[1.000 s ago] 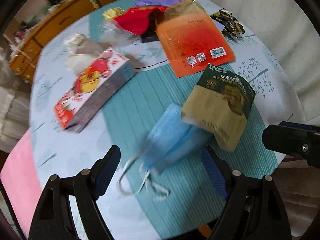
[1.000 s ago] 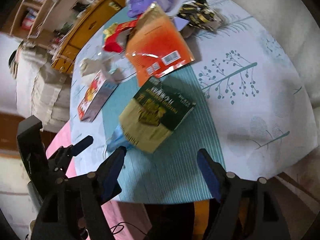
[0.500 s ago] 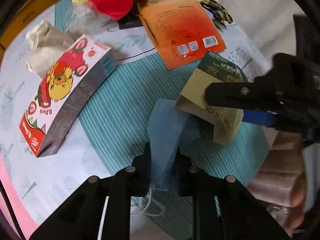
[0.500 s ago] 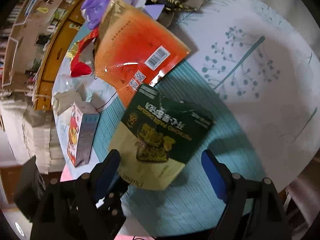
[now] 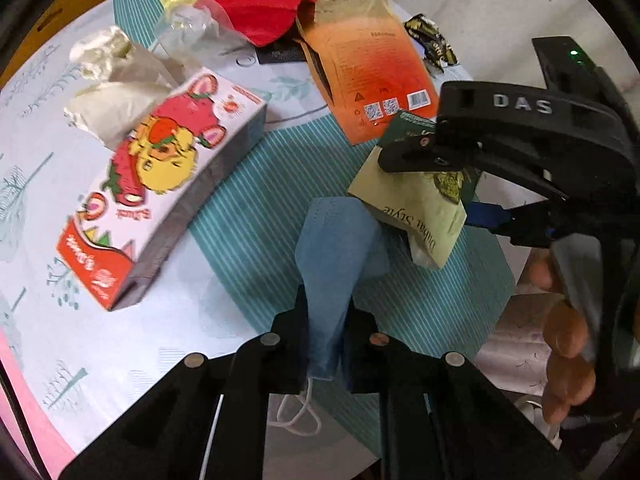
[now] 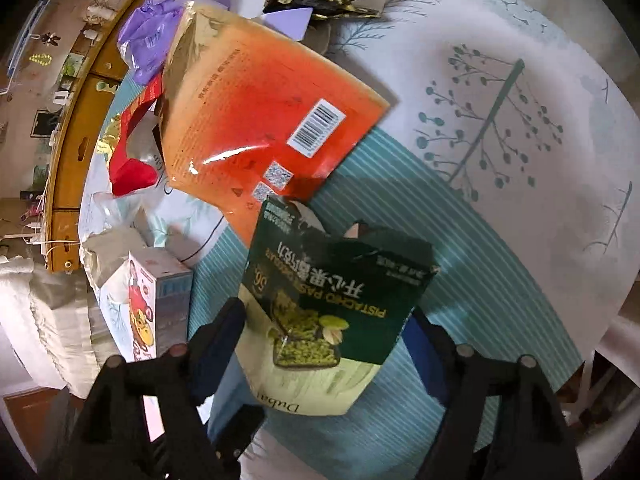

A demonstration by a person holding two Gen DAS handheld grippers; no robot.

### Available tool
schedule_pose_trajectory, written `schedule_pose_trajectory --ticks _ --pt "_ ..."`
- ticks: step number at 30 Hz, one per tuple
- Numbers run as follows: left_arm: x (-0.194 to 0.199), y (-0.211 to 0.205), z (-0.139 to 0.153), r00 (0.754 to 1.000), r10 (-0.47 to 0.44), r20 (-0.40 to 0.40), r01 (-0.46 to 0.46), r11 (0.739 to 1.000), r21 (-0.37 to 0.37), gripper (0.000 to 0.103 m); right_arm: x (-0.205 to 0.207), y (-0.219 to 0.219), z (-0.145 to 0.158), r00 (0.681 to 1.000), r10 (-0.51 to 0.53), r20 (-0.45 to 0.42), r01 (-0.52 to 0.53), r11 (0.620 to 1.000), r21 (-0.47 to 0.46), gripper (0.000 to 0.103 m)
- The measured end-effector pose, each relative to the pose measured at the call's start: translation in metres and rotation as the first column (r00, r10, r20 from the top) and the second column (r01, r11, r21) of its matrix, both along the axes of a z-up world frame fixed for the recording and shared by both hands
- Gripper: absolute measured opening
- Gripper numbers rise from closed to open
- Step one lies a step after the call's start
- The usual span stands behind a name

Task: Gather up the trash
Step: 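Grasp the blue face mask with the left tool while the right tool grasps the pistachio bag, then carry the mask and pistachio bag over the bin and open both tools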

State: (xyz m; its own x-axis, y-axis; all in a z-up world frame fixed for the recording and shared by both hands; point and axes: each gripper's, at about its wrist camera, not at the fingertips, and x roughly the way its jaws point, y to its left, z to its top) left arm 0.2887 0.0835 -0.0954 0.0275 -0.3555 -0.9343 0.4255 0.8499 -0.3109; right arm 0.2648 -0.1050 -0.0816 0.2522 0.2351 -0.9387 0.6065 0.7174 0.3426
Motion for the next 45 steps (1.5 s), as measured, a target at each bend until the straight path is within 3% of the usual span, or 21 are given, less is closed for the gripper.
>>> schedule_pose_trajectory --ticks 6,13,23,28,33,36,41,45 --pt "0.006 0.027 0.016 1.000 0.027 0.009 -0.027 0.999 -0.034 0.010 0.001 0.004 0.008 0.999 0.003 0.034 -0.003 1.000 -0.002 0.061" --pt "0.000 0.039 0.030 0.998 0.057 0.023 -0.056 0.996 -0.063 0.010 -0.021 0.004 0.021 0.998 0.027 0.055 -0.027 1.000 -0.006 0.056" --pt "-0.024 0.020 0.047 0.993 0.104 0.051 -0.099 0.991 -0.094 0.010 -0.066 -0.020 0.047 0.993 0.085 0.078 -0.083 0.996 -0.036 0.055" --pt "-0.048 0.001 0.062 0.986 0.142 0.088 -0.133 0.986 -0.096 0.010 -0.087 -0.032 0.062 0.980 0.170 0.107 -0.166 0.985 -0.049 0.054" --pt "-0.089 -0.026 0.073 0.966 0.225 0.125 -0.214 0.972 -0.097 0.010 -0.111 -0.047 0.075 0.936 0.314 0.158 -0.305 0.949 -0.078 0.053" --pt "-0.120 -0.047 0.071 0.947 0.300 0.118 -0.288 0.952 -0.105 0.010 -0.132 -0.058 0.082 0.886 0.424 0.187 -0.406 0.905 -0.127 0.052" --pt "-0.183 -0.086 0.057 0.897 0.436 0.075 -0.425 0.896 -0.128 0.010 -0.174 -0.076 0.087 0.792 0.570 0.217 -0.533 0.820 -0.207 0.051" --pt "-0.221 -0.109 0.048 0.888 0.460 0.034 -0.456 0.887 -0.073 0.010 -0.203 -0.093 0.071 0.770 0.609 0.192 -0.582 0.793 -0.179 0.051"
